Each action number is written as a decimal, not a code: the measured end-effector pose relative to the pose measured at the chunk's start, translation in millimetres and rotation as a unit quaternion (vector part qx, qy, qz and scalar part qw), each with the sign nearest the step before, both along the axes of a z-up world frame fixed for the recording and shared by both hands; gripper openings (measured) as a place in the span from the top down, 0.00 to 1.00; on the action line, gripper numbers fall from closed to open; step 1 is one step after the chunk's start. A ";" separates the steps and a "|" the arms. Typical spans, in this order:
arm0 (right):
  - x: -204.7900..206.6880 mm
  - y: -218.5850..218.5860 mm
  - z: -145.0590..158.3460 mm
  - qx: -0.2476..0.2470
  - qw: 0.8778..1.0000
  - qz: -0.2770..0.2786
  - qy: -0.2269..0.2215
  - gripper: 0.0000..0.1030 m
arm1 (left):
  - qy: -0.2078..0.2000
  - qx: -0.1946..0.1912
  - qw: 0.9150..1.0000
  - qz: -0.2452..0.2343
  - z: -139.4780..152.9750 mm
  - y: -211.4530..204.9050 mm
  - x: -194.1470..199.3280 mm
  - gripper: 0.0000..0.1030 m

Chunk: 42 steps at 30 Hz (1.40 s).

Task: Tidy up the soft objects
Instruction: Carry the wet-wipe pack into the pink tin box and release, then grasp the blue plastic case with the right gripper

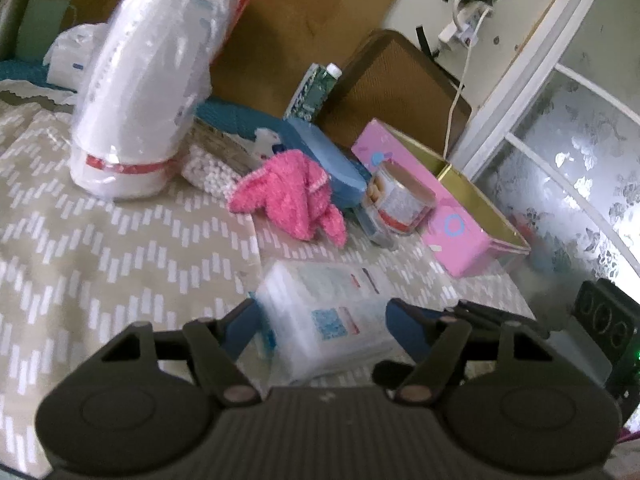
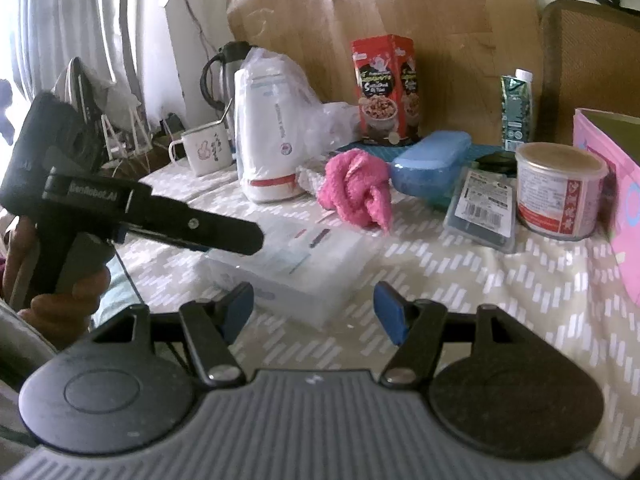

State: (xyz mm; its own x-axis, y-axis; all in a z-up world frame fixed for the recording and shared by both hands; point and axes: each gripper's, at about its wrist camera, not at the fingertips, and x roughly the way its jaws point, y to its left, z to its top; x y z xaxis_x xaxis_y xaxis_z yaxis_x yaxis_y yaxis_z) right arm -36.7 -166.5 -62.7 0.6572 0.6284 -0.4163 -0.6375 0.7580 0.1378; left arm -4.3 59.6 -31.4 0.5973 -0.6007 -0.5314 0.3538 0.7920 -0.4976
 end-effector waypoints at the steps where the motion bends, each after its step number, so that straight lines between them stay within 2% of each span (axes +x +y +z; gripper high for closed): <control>1: 0.5 3.7 -0.5 -0.010 1.000 0.003 0.001 0.33 | 0.000 0.003 1.000 -0.002 -1.7 -2.8 0.6 0.39; 3: 2.7 12.5 -1.9 -0.033 0.999 0.002 0.001 0.33 | -0.006 0.013 1.000 -0.001 -1.2 -8.5 -1.0 0.40; 5: 1.0 18.9 -1.9 -0.054 0.998 -0.012 -0.014 0.40 | -0.009 0.026 1.000 0.001 2.1 -14.2 -2.1 0.40; 6: 0.3 19.2 -2.6 -0.058 0.998 -0.016 -0.017 0.41 | -0.011 0.026 1.000 -0.001 4.5 -15.8 -1.9 0.40; 9: -5.8 12.4 -0.9 -0.045 0.998 -0.031 -0.035 0.41 | -0.028 0.028 0.999 -0.012 17.8 -23.3 0.5 0.40; 13: -15.8 -3.9 8.4 -0.036 0.993 -0.069 -0.084 0.41 | -0.067 0.046 0.996 -0.040 43.0 -50.7 9.0 0.40; 19: -21.1 -49.1 28.4 -0.029 0.977 -0.152 -0.146 0.41 | -0.123 0.057 0.985 -0.104 80.2 -118.7 35.5 0.40; 25: -12.3 -112.1 46.2 -0.029 0.954 -0.245 -0.171 0.41 | -0.168 0.068 0.971 -0.158 102.6 -208.2 63.1 0.40; 27: -5.0 -132.6 50.7 -0.024 0.948 -0.270 -0.167 0.41 | -0.175 0.068 0.969 -0.160 106.3 -238.9 76.1 0.35; 29: 9.1 -151.4 53.0 -0.026 0.939 -0.303 -0.162 0.41 | -0.176 0.080 0.969 -0.154 104.6 -268.9 87.9 0.14; 31: 30.0 -164.5 49.8 -0.050 0.922 -0.352 -0.153 0.40 | -0.179 0.108 0.969 -0.134 98.0 -292.2 96.9 0.13; 33: 49.0 -174.2 42.6 -0.075 0.901 -0.407 -0.129 0.39 | -0.164 0.118 0.971 -0.128 91.7 -295.6 99.6 0.18; 34: 50.9 -180.8 39.5 -0.068 0.898 -0.418 -0.117 0.39 | -0.155 0.109 0.973 -0.131 88.9 -290.1 98.2 0.18; 36: 41.0 -188.2 36.8 -0.033 0.901 -0.416 -0.117 0.40 | -0.153 0.099 0.974 -0.133 85.2 -274.8 90.9 0.18; 40: 19.1 -178.6 32.1 -0.008 0.901 -0.409 -0.144 0.40 | -0.157 0.088 0.976 -0.124 80.6 -234.1 72.0 0.18; 42: 8.1 -169.6 30.8 0.019 0.906 -0.395 -0.152 0.40 | -0.159 0.089 0.976 -0.116 76.8 -213.2 59.4 0.18</control>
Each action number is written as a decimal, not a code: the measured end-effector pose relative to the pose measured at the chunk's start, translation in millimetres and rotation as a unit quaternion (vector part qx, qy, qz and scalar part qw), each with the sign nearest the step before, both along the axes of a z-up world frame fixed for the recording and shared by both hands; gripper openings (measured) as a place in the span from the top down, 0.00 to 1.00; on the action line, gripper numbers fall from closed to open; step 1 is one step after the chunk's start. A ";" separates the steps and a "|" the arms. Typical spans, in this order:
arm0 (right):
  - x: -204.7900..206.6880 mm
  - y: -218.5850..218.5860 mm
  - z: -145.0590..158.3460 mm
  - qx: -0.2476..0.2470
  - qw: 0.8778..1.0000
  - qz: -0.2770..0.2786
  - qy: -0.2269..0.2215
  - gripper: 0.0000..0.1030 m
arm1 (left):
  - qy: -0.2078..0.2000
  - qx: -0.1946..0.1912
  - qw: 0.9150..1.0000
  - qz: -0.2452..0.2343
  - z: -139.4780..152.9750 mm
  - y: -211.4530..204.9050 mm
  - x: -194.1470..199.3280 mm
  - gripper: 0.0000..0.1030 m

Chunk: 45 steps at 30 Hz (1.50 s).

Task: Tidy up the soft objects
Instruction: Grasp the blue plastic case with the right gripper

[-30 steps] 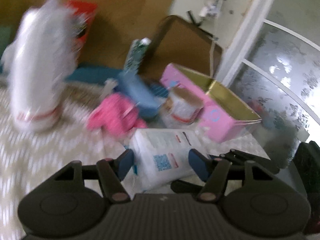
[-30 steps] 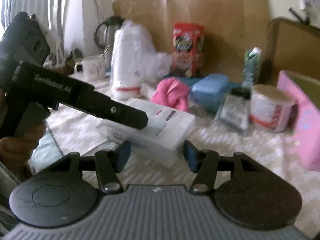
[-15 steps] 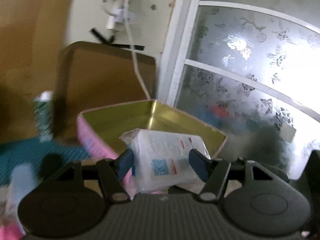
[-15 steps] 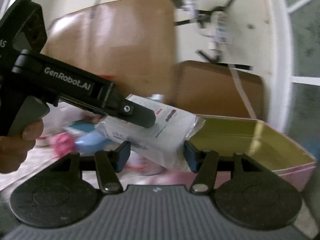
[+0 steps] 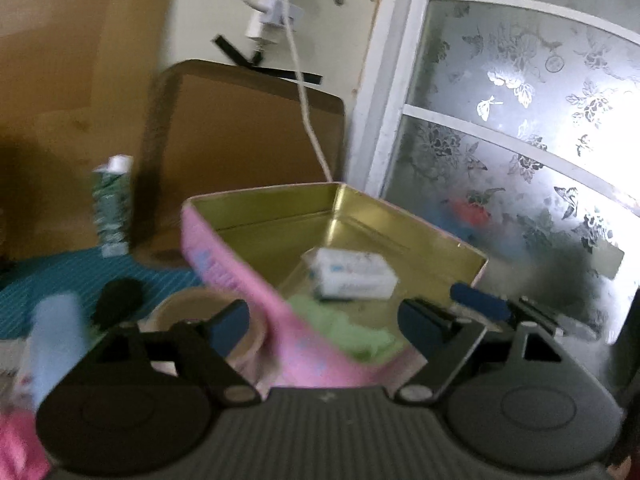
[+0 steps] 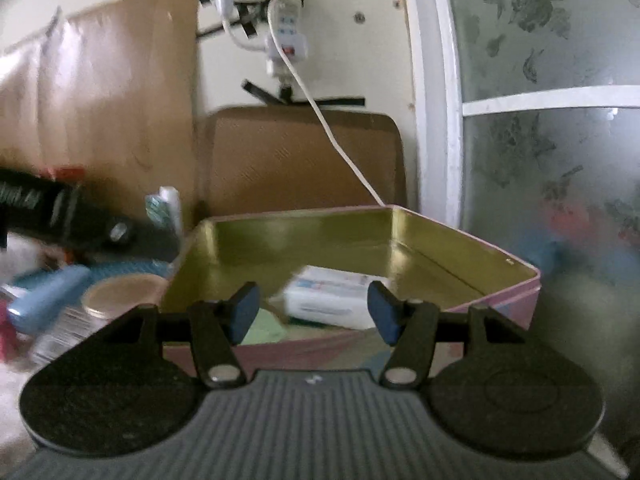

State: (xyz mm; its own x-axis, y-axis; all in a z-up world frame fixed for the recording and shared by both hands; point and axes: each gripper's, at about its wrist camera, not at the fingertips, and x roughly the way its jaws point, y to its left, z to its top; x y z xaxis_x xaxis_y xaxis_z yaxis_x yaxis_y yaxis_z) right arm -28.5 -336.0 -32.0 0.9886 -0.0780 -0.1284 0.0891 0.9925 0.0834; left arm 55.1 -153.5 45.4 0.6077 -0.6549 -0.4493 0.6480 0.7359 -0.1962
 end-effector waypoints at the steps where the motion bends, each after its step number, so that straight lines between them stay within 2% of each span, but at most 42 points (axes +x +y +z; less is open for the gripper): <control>1: -0.9 5.2 1.5 0.007 1.000 0.010 -0.006 0.40 | 0.000 0.001 1.000 0.005 -3.0 11.0 -6.8 0.18; 4: -11.9 27.1 2.9 0.017 0.999 0.047 -0.019 0.40 | 0.003 0.007 1.000 0.021 -14.7 41.3 -23.4 0.18; 7: -14.0 50.2 1.8 0.024 0.995 0.093 -0.016 0.45 | 0.001 0.023 0.999 0.042 -28.4 69.3 -38.2 0.18; 13: 3.3 95.9 -8.8 0.017 0.985 0.164 0.045 0.62 | 0.005 0.047 0.995 0.093 -51.3 123.6 -53.7 0.18; 16: 9.8 109.3 -11.2 0.033 0.979 0.190 0.071 0.64 | 0.002 0.058 0.990 0.131 -59.1 149.4 -54.6 0.18; 20: 14.1 130.8 -11.4 0.023 0.974 0.211 0.083 0.64 | 0.022 0.041 0.983 0.179 -66.8 185.7 -47.7 0.20; 23: 20.5 144.3 -7.1 0.013 0.972 0.219 0.085 0.64 | 0.021 0.021 0.980 0.199 -66.5 203.9 -45.6 0.20; 28: 42.1 166.3 6.1 -0.004 0.970 0.228 0.087 0.62 | 0.013 -0.016 0.982 0.189 -66.2 214.3 -47.3 0.20; 34: 83.6 193.6 10.2 -0.015 0.970 0.220 0.105 0.43 | -0.032 -0.019 0.984 0.173 -62.0 209.8 -63.3 0.19; 35: 89.8 197.9 9.8 -0.023 0.971 0.211 0.109 0.36 | -0.035 -0.019 0.984 0.172 -61.7 208.3 -64.0 0.19; 37: 102.7 206.1 6.6 -0.041 0.973 0.192 0.120 0.31 | -0.033 -0.020 0.984 0.171 -61.6 208.9 -63.4 0.19; 39: 112.5 207.6 2.3 -0.052 0.973 0.184 0.131 0.33 | -0.028 -0.025 0.984 0.172 -61.6 211.1 -62.3 0.19; 40: 116.0 204.7 0.5 -0.048 0.971 0.189 0.140 0.43 | -0.025 -0.028 0.984 0.173 -61.9 212.3 -61.9 0.19; 41: 116.3 199.9 0.4 -0.039 0.970 0.192 0.144 0.45 | -0.022 -0.031 0.984 0.173 -62.0 213.7 -61.3 0.18; 45: 93.9 174.3 5.9 -0.001 0.963 0.225 0.146 0.46 | -0.007 -0.042 0.984 0.173 -63.9 217.3 -58.0 0.18</control>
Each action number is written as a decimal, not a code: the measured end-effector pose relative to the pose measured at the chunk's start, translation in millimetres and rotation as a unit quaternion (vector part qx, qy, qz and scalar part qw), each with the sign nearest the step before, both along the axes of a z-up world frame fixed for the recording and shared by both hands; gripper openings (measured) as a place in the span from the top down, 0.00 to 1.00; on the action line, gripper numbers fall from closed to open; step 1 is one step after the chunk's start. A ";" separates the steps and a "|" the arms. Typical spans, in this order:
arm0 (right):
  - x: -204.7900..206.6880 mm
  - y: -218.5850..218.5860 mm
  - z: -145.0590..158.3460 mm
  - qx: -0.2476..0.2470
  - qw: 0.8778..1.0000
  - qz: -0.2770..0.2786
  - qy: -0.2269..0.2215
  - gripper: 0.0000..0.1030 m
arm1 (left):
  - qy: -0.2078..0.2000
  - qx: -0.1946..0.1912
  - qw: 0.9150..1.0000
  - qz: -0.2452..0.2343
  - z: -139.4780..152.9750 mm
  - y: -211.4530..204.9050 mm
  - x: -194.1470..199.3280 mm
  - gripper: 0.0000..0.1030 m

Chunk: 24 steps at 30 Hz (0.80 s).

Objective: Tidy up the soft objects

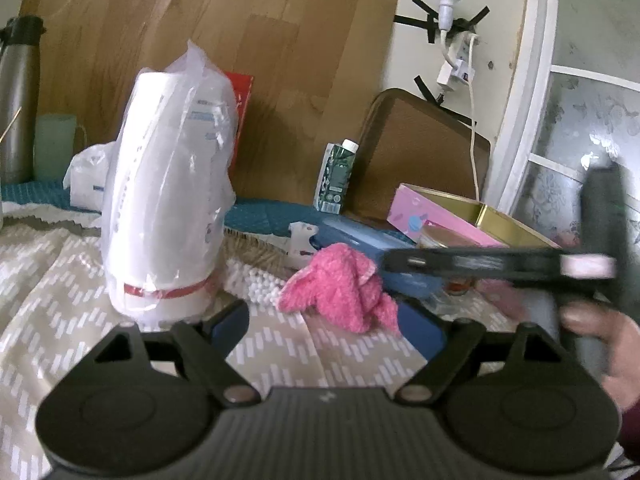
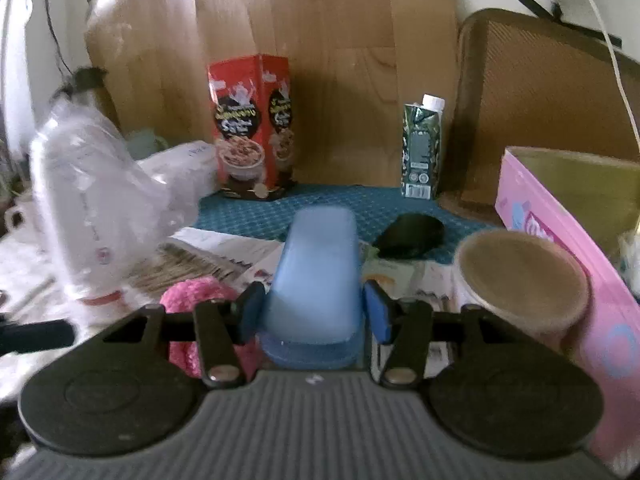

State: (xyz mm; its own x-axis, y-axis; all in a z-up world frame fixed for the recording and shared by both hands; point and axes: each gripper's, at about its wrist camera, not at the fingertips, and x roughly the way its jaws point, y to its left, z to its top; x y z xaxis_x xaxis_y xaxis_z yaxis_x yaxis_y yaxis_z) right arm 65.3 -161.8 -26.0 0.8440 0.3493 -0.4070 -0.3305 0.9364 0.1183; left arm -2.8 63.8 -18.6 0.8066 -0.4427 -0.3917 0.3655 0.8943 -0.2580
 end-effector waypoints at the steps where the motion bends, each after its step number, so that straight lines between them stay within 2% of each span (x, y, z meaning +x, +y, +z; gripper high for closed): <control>1: -10.7 -7.7 1.3 0.010 1.000 0.009 -0.002 0.46 | 0.003 -0.002 1.000 -0.001 -0.3 0.9 1.4 0.18; 5: -61.1 -40.9 -1.9 0.028 0.998 0.059 -0.005 0.46 | 0.018 -0.007 1.000 -0.004 -2.0 2.1 5.9 0.18; 11: -106.0 -73.4 -26.8 0.004 0.989 0.144 0.038 0.47 | 0.029 0.003 1.000 -0.005 -2.7 -3.1 7.2 0.18; 13: -113.9 -73.0 -28.8 0.001 0.983 0.183 0.035 0.47 | 0.031 0.007 0.999 -0.006 -2.2 -4.3 6.6 0.18; 18: -109.6 -57.4 -28.5 0.006 0.964 0.262 0.044 0.47 | 0.036 0.005 0.999 0.000 -1.6 -1.1 3.3 0.17; 24: -83.9 -7.9 -22.4 -0.023 0.950 0.310 0.036 0.47 | 0.061 -0.023 0.998 0.026 -6.2 17.2 3.4 0.17</control>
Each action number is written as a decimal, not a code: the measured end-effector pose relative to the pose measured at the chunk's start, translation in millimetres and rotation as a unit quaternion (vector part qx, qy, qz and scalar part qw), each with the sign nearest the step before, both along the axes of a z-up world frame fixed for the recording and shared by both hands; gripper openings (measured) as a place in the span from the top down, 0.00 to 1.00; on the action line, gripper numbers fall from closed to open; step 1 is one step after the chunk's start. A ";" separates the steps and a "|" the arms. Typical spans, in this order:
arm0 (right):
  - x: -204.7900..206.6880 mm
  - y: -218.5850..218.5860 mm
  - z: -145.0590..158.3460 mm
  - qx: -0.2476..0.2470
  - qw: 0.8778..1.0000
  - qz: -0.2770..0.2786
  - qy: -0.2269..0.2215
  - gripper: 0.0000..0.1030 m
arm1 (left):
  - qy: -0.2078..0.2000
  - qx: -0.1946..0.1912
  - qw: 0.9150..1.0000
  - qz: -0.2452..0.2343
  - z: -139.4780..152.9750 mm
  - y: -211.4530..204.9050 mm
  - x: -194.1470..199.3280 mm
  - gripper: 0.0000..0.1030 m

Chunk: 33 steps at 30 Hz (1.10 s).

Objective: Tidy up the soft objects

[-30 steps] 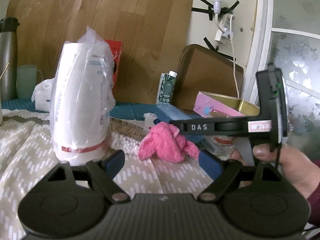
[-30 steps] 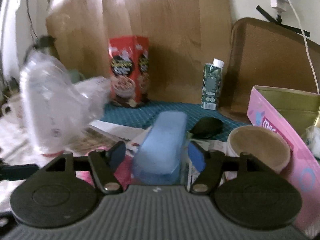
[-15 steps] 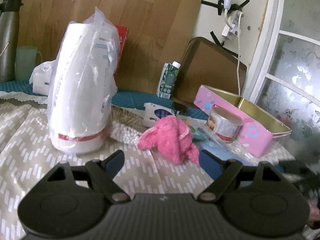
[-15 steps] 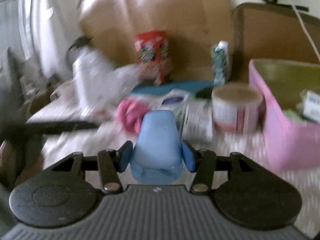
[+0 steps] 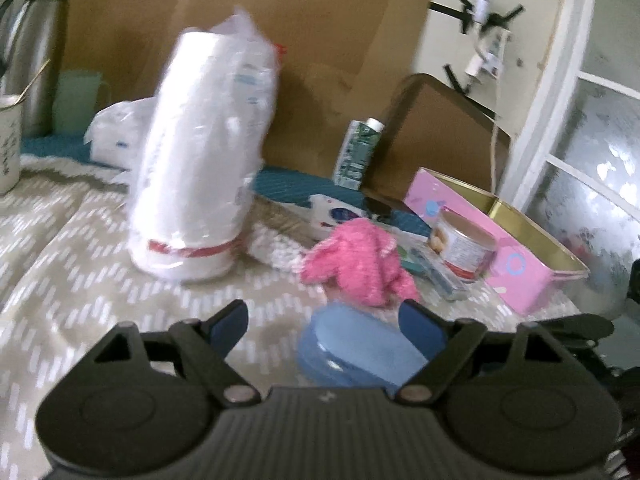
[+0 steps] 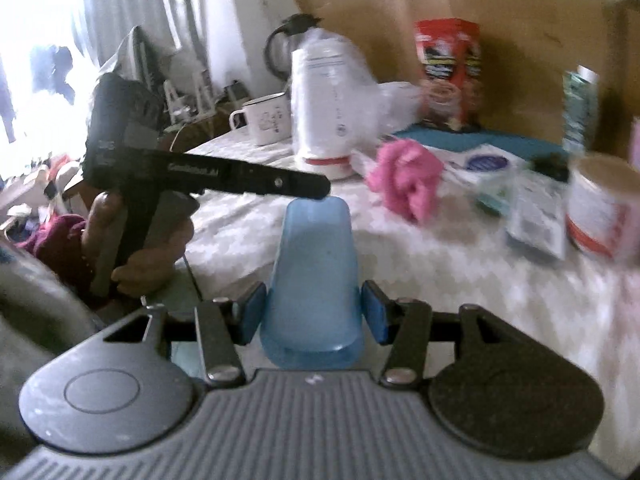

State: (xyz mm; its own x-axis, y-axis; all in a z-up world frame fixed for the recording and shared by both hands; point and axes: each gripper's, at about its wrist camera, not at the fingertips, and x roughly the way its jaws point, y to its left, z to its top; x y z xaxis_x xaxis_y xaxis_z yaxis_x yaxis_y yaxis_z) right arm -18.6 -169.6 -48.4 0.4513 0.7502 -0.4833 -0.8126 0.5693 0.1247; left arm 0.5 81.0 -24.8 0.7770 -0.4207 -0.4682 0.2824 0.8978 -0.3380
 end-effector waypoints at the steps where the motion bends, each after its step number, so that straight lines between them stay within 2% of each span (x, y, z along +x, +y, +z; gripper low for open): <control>1: 5.0 8.6 -0.2 -0.006 1.000 0.004 -0.007 0.47 | 0.003 -0.003 1.000 0.004 -0.5 3.0 0.5 0.17; 6: 16.5 17.4 0.2 -0.017 0.999 -0.038 -0.026 0.44 | 0.013 -0.018 1.000 0.015 -2.5 16.4 2.0 0.17; 8: 9.8 9.7 -0.2 -0.017 0.998 -0.053 -0.031 0.40 | 0.012 -0.022 1.000 0.014 -2.4 20.1 1.5 0.17; 13: -16.3 -9.2 -6.0 -0.022 0.996 -0.079 -0.039 0.40 | 0.013 -0.029 1.000 0.001 1.1 18.6 11.0 0.15; 20: -13.5 -6.9 -12.1 -0.012 0.995 -0.095 -0.023 0.40 | 0.019 -0.011 0.999 -0.028 1.8 -7.6 25.8 0.16; 22: -10.0 1.2 -13.5 -0.016 0.996 -0.089 -0.020 0.41 | 0.032 0.005 0.999 -0.031 -1.4 -15.4 29.0 0.19; 25: -6.0 12.4 -16.6 -0.031 0.994 -0.096 -0.033 0.43 | 0.021 0.010 0.999 -0.039 -0.5 -18.4 25.0 0.22; 30: -4.5 10.0 -17.3 -0.020 0.994 -0.100 -0.030 0.44 | 0.035 -0.023 0.998 -0.038 -3.4 -7.9 26.6 0.29; 33: -4.5 7.6 -17.3 -0.009 0.994 -0.105 -0.026 0.44 | 0.041 -0.036 0.998 -0.042 -4.8 -4.6 29.1 0.30</control>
State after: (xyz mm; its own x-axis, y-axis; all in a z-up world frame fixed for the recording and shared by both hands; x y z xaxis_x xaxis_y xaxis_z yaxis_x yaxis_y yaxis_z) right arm -23.1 -162.0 -65.7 0.6220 0.6284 -0.4671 -0.6808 0.7288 0.0738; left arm 29.6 76.4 -29.6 0.6982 -0.5175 -0.4946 0.3238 0.8445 -0.4266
